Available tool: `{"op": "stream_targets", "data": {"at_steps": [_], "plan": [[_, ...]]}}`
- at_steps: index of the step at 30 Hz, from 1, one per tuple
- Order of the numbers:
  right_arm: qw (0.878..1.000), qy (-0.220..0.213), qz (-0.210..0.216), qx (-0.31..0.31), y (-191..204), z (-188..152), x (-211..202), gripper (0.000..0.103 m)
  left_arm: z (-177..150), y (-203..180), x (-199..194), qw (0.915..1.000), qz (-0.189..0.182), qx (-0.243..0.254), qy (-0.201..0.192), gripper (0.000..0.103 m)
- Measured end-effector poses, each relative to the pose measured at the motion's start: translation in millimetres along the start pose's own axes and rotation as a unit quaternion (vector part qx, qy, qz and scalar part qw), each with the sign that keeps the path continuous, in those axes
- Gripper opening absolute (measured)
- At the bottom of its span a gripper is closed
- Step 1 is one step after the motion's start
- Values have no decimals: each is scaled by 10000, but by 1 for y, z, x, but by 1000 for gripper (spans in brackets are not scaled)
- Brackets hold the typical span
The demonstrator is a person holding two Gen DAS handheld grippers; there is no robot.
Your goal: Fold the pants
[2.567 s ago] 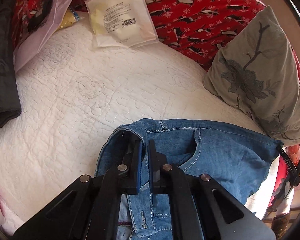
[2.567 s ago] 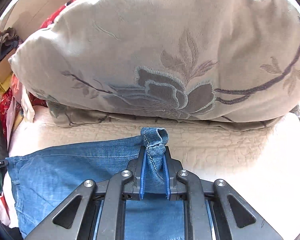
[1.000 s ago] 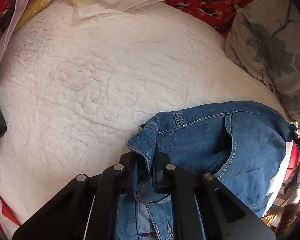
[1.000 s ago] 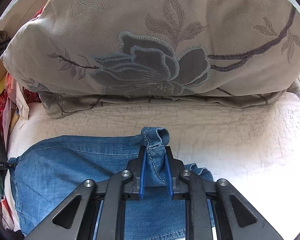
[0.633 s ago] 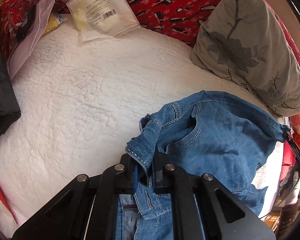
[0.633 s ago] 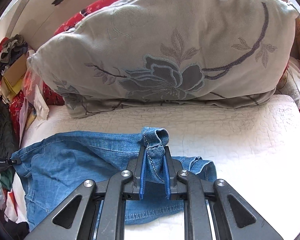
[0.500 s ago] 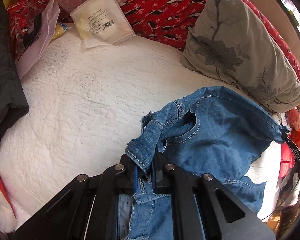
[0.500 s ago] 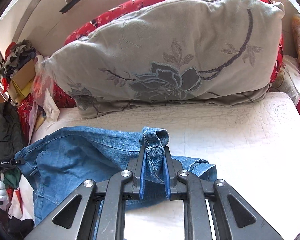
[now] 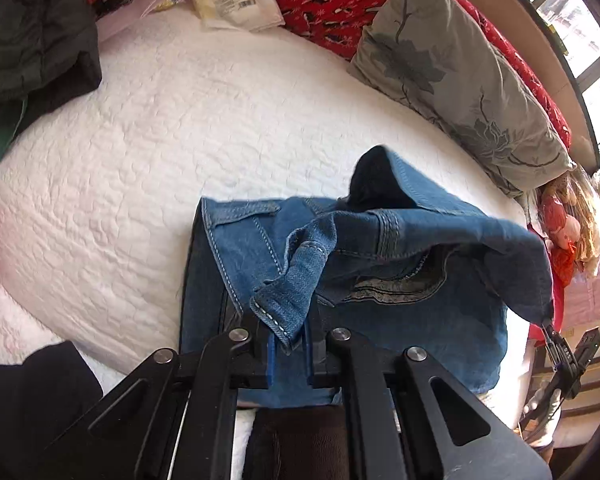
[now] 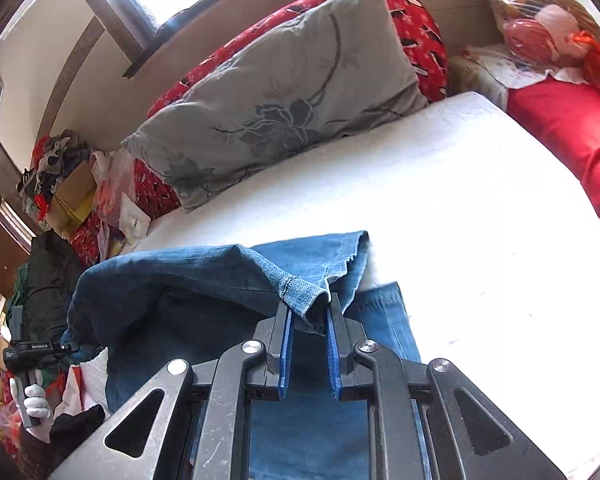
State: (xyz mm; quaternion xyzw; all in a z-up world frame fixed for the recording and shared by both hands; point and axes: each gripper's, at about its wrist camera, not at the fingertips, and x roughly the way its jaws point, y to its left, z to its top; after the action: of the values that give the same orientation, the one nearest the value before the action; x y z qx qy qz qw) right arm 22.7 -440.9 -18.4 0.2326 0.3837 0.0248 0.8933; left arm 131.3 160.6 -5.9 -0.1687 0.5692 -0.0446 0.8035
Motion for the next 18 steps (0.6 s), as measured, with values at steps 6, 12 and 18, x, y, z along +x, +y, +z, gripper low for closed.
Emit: {"op": "stream_targets", "data": {"at_steps": [6,12,18], "plan": [[9955,552,-661,394,-46,-61,-3,19,-47,36,33,9959,-24,-538,724,16],[9953,264,-402,843,-48,-70,-41,39,-71,46,-4,9967,-93,-698,398,23],[9833,420,424,1720,-47,-74,-23,52,-87,36,-13,9923,-639,-1054,106,65]]}}
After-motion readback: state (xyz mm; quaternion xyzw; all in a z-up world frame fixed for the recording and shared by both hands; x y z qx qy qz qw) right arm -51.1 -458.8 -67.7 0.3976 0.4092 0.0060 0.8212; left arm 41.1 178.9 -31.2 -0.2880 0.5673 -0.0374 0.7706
